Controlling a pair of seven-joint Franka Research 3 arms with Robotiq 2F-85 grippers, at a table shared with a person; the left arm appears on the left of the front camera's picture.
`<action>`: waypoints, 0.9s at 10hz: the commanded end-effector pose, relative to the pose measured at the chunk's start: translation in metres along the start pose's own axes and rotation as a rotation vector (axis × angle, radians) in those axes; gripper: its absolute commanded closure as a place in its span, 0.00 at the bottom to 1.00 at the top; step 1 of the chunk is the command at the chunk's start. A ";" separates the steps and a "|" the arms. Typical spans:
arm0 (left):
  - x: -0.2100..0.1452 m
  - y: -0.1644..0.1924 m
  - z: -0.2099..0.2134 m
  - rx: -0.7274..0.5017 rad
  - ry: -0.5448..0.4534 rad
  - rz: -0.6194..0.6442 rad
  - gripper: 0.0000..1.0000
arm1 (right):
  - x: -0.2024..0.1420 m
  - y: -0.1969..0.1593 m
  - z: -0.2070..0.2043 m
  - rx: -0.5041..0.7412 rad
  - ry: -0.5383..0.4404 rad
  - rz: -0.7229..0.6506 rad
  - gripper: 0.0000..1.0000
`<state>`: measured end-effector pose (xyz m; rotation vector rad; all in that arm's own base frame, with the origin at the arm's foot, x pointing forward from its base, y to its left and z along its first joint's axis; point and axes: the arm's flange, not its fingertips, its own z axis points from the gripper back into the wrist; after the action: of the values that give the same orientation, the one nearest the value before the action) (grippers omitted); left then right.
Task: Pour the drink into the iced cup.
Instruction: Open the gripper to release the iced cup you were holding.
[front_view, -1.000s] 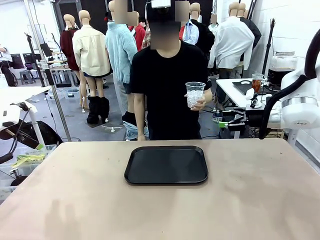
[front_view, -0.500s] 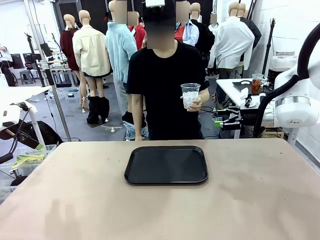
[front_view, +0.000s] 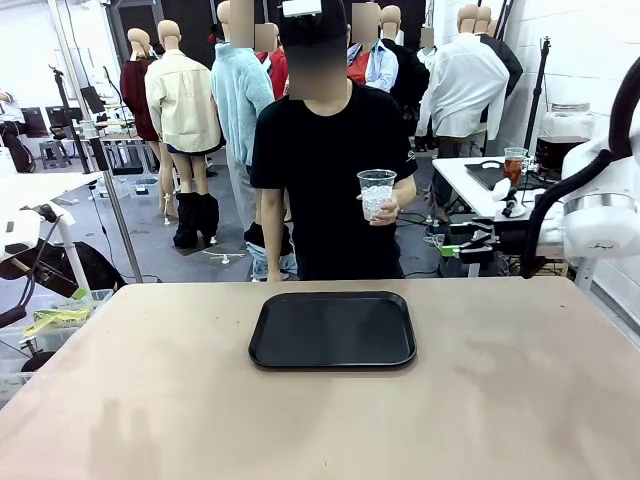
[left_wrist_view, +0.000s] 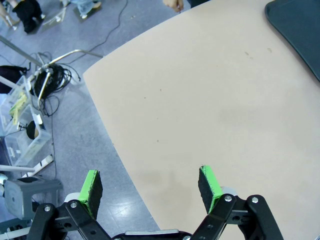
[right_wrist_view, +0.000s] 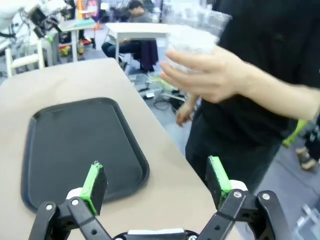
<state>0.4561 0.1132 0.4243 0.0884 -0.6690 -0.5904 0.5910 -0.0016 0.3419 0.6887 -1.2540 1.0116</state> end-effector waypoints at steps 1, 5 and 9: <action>0.000 0.000 0.001 0.009 -0.002 -0.001 0.00 | 0.003 0.023 0.029 -0.127 0.024 -0.085 0.00; 0.000 0.000 0.001 0.009 -0.002 -0.001 0.00 | 0.001 0.017 0.075 -0.444 0.132 -0.364 0.00; 0.000 0.000 0.001 0.009 -0.002 -0.001 0.00 | 0.006 0.015 0.107 -0.708 0.276 -0.600 0.00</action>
<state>0.4561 0.1131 0.4243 0.0885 -0.6690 -0.5905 0.5284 -0.0972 0.3619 0.2960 -1.0017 0.2014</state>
